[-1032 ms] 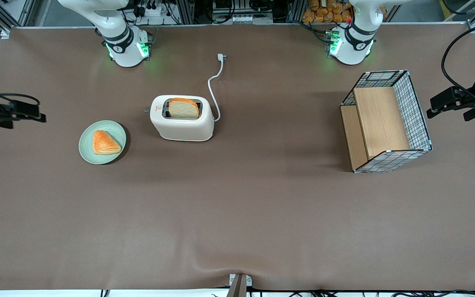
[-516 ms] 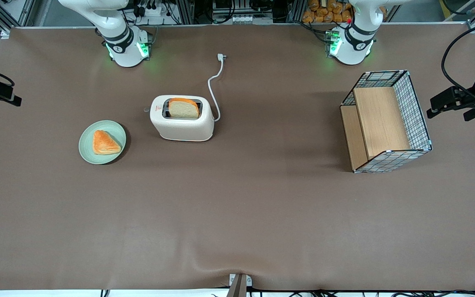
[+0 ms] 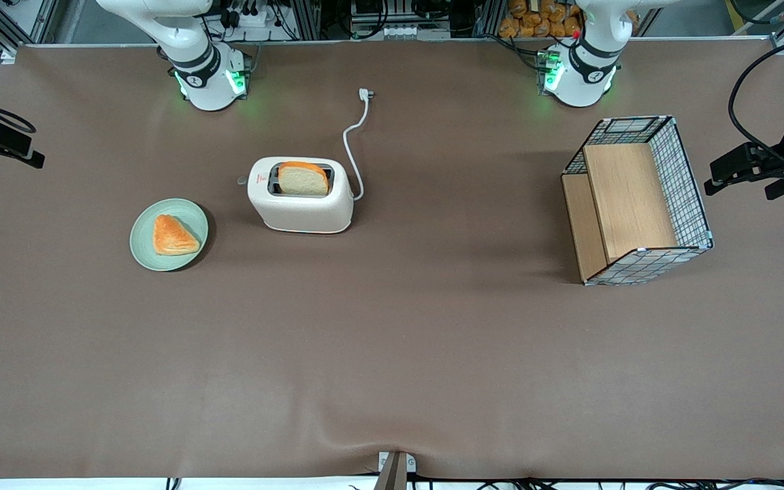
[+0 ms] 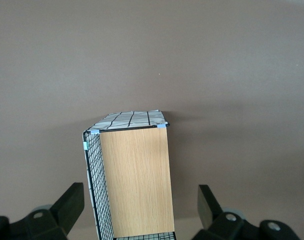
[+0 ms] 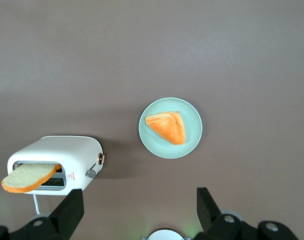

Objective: Press toaster button with right arm

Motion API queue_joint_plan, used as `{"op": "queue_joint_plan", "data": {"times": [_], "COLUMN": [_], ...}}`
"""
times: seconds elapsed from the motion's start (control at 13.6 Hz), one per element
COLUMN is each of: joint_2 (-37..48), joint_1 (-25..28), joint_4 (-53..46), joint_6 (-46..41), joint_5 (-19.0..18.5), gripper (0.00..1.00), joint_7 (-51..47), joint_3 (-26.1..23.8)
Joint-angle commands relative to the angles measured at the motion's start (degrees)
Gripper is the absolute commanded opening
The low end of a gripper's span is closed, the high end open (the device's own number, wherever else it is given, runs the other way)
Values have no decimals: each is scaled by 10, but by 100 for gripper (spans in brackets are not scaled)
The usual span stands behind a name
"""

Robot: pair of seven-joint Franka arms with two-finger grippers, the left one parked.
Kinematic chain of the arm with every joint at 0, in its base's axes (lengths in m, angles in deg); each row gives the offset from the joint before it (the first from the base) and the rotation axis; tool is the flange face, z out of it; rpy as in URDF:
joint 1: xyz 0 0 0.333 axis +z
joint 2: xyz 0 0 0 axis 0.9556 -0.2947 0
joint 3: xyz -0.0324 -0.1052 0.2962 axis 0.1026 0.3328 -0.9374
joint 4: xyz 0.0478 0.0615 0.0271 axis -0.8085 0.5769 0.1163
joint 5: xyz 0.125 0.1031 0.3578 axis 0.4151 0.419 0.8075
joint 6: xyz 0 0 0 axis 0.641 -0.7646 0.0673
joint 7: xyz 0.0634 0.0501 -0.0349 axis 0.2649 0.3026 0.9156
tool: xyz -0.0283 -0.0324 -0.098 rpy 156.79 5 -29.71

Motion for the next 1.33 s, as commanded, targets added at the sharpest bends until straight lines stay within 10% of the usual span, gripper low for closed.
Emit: {"op": "queue_joint_plan", "data": {"times": [0.0,1.25], "joint_2": [16,-1], "joint_1": [-1,6], "joint_4": [19,-12], "joint_6": [12,9], "joint_5": [-14,-41], "gripper": [100,100], "joint_7": [-13,-10], "joint_3": [-5,-10]}}
